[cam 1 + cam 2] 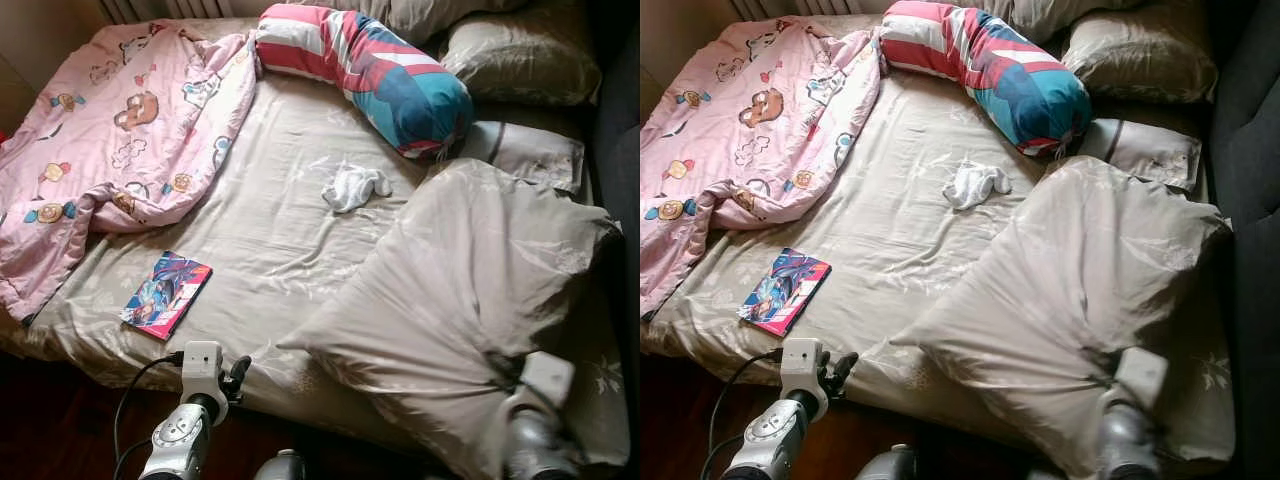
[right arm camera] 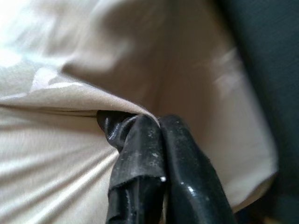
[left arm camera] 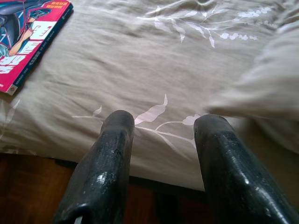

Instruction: Clean up the room

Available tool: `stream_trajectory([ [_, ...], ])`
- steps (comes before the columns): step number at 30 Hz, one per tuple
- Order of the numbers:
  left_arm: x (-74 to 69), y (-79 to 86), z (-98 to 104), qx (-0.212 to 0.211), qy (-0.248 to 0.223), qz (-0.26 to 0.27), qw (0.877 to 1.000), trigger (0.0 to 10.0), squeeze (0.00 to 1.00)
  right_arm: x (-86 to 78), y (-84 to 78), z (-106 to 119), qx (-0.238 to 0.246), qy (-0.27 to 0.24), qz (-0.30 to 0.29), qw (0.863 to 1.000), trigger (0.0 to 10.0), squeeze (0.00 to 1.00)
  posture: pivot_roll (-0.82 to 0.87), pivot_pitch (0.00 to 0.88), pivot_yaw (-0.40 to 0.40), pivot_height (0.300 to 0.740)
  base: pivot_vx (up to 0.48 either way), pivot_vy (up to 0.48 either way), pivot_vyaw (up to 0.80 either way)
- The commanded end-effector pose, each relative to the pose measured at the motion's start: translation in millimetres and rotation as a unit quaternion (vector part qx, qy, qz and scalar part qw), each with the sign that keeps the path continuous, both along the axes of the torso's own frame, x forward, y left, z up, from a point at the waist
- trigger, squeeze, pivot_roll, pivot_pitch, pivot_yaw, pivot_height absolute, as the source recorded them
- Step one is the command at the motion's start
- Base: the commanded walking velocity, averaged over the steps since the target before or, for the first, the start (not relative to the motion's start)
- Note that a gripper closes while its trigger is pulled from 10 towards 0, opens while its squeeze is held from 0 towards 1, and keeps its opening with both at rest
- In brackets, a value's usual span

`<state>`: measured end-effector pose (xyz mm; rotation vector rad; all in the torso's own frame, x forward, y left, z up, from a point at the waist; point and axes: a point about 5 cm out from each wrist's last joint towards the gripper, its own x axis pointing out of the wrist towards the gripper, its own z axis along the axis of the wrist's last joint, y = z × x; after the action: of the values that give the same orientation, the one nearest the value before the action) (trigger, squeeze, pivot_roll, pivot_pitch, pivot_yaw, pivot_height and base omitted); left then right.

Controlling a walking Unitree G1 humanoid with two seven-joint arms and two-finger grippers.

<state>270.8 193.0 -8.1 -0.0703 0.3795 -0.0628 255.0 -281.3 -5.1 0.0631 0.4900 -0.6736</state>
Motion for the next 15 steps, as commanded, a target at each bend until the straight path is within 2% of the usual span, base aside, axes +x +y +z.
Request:
stream_trajectory([
  [1, -9.3, 3.7, -9.6, -0.007, 0.026, 0.016, 1.000, 10.0, 0.00, -8.1, -27.1, 10.6, -0.028, -0.020, -0.069, 0.997, 0.0, 0.00, -0.05, 0.209, 0.106, 0.740, 0.000, 0.000, 0.00],
  [2, -9.1, 3.4, -9.7, -0.008, 0.026, 0.017, 0.999, 10.0, 0.00, -8.2, -35.3, 16.5, -0.043, -0.028, -0.082, 0.995, 0.0, 0.00, -0.06, 0.207, 0.102, 0.740, 0.000, 0.000, 0.00],
  [3, -9.0, 3.2, -9.9, -0.009, 0.026, 0.019, 0.999, 10.0, 0.00, -9.3, -51.5, 28.6, -0.073, -0.040, -0.108, 0.991, 0.0, 0.00, -0.07, 0.206, 0.099, 0.740, 0.000, 0.000, 0.00],
  [4, -9.0, 3.3, -10.0, -0.009, 0.026, 0.019, 0.999, 10.0, 0.00, -10.2, -58.1, 33.5, -0.084, -0.045, -0.119, 0.988, 0.0, 0.00, -0.07, 0.204, 0.097, 0.740, 0.000, 0.000, 0.00],
  [7, -9.2, 3.3, -10.3, -0.010, 0.028, 0.021, 0.999, 10.0, 0.00, -12.8, -70.5, 42.6, -0.106, -0.052, -0.140, 0.983, 0.0, 0.00, -0.08, 0.203, 0.094, 0.740, 0.000, 0.000, 0.00],
  [9, -9.9, 3.2, -11.1, -0.010, 0.029, 0.021, 0.999, 10.0, 0.00, -17.2, -84.4, 54.4, -0.142, -0.060, -0.161, 0.975, 0.0, 0.00, -0.09, 0.201, 0.090, 0.740, 0.000, 0.000, 0.00],
  [15, -11.4, 2.0, -12.9, -0.011, 0.033, 0.021, 0.999, 10.0, 0.00, -30.2, -101.7, 68.9, -0.200, -0.072, -0.214, 0.953, 0.0, 0.00, -0.10, 0.200, 0.086, 0.740, 0.000, 0.000, 0.00],
])
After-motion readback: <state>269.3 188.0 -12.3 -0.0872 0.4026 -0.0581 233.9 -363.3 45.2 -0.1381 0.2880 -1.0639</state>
